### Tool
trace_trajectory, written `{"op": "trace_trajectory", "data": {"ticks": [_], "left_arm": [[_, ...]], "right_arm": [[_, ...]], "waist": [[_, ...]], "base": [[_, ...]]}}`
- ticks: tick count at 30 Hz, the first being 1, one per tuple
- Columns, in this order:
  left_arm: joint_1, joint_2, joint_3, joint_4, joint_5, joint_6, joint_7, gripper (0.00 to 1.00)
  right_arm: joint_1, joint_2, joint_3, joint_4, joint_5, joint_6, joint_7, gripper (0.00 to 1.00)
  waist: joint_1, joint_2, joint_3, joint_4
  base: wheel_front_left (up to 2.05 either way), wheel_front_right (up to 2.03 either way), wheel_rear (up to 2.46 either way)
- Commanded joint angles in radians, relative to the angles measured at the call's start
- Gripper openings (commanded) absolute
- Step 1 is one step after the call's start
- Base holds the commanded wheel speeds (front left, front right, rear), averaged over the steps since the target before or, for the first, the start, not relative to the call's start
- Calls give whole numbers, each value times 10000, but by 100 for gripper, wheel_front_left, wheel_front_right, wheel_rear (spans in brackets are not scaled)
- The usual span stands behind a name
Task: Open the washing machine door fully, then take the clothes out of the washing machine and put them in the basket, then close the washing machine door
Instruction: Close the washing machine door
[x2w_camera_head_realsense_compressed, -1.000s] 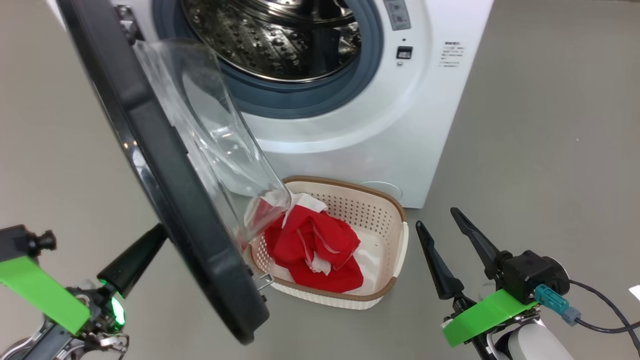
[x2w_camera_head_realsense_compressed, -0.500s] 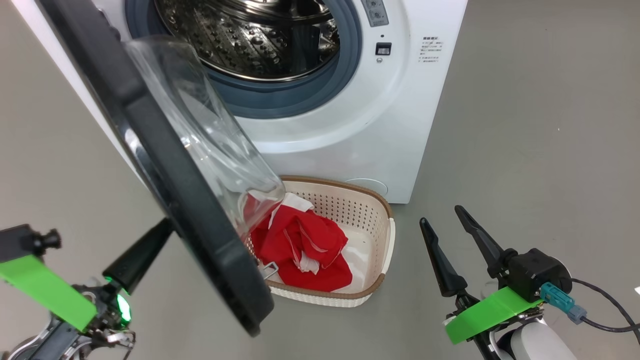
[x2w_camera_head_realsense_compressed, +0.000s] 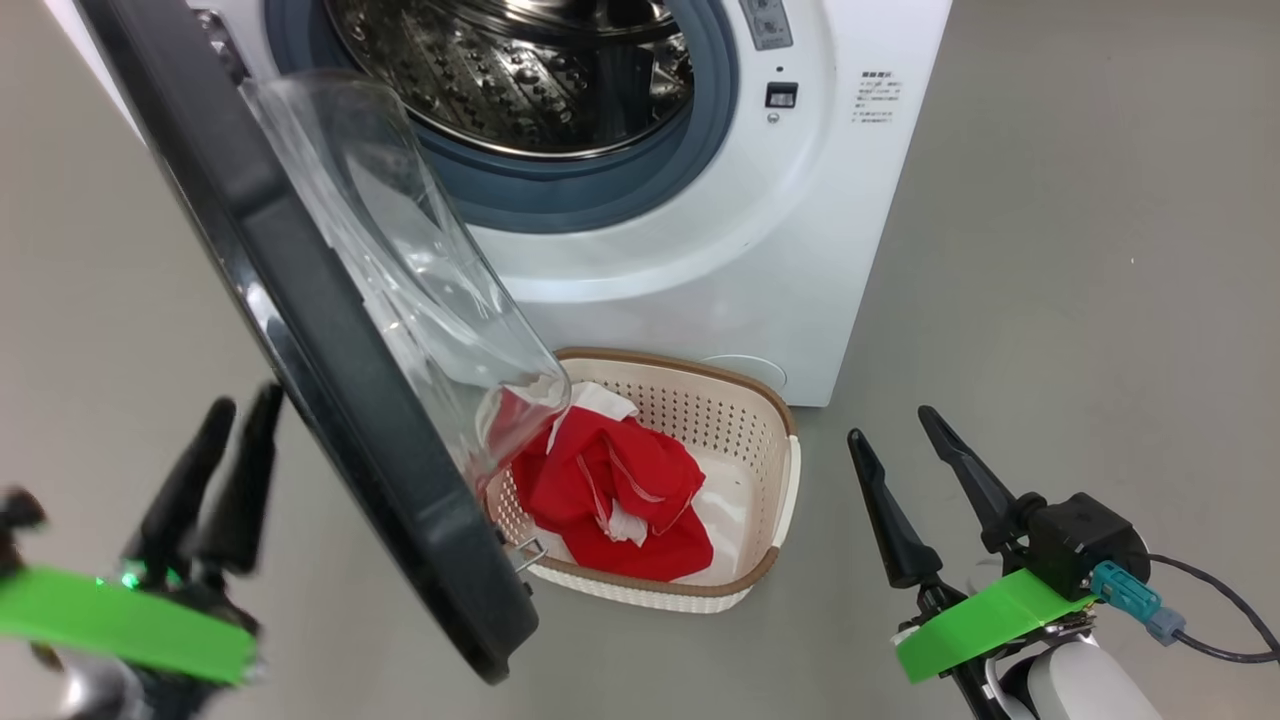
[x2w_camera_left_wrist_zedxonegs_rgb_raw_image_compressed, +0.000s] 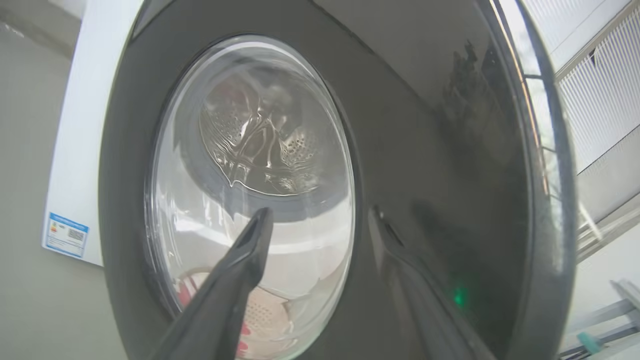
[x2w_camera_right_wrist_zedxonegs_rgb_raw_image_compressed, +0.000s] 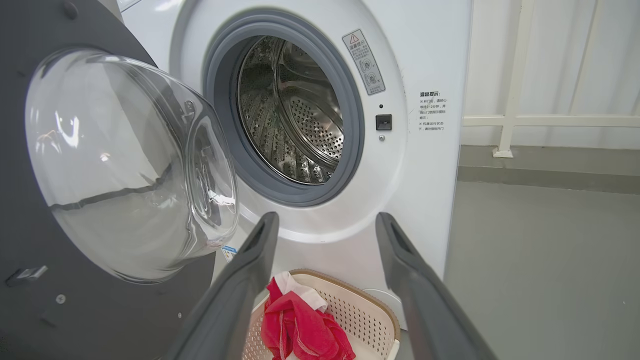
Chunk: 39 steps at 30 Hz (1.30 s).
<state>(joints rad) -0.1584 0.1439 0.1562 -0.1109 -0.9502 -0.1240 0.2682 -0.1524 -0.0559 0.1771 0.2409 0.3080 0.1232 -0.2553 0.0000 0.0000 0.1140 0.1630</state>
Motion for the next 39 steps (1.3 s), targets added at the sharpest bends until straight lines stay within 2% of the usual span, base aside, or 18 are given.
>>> {"op": "trace_trajectory", "data": {"ticks": [1,4,6,8,10,15,22,29,39], "left_arm": [[194,576,-49,-145,626,-63,-727,100],[579,1356,-1050,352,2516,-64,-3216,100],[717,1517,-1394,978,3609,-65,-4703,100],[747,1532,-1533,1556,4623,-25,-5172,100],[733,1304,-1477,1859,5274,68,-5279,100],[886,406,-536,1500,6643,212,-5295,100],[1133,-440,237,1627,7344,115,-5297,100],[1137,-794,536,1737,7794,27,-5298,100],[1255,-920,682,1916,8014,-35,-5299,100]], "right_arm": [[-264,56,247,-259,64,75,-65,100],[-266,56,263,-267,138,75,-65,100],[-255,56,237,-278,167,75,-65,100],[-226,56,234,-277,187,75,-65,100],[-197,56,236,-288,205,75,-65,100],[-167,56,205,-338,226,75,-65,100],[-155,56,173,-361,255,75,-65,100],[-166,57,213,-354,285,75,-65,100],[-157,57,278,-297,324,75,-65,100]], "waist": [[0,0,-56,18],[0,0,-144,12],[0,0,-198,26],[0,0,-251,31],[0,0,-291,30],[0,0,-277,25],[0,0,-238,12],[0,0,-213,41],[0,0,-342,-13]], "base": [[0,0,0],[0,0,0],[0,0,0],[0,0,0],[0,0,0],[0,0,0],[0,0,0],[0,0,0],[0,0,0]]}}
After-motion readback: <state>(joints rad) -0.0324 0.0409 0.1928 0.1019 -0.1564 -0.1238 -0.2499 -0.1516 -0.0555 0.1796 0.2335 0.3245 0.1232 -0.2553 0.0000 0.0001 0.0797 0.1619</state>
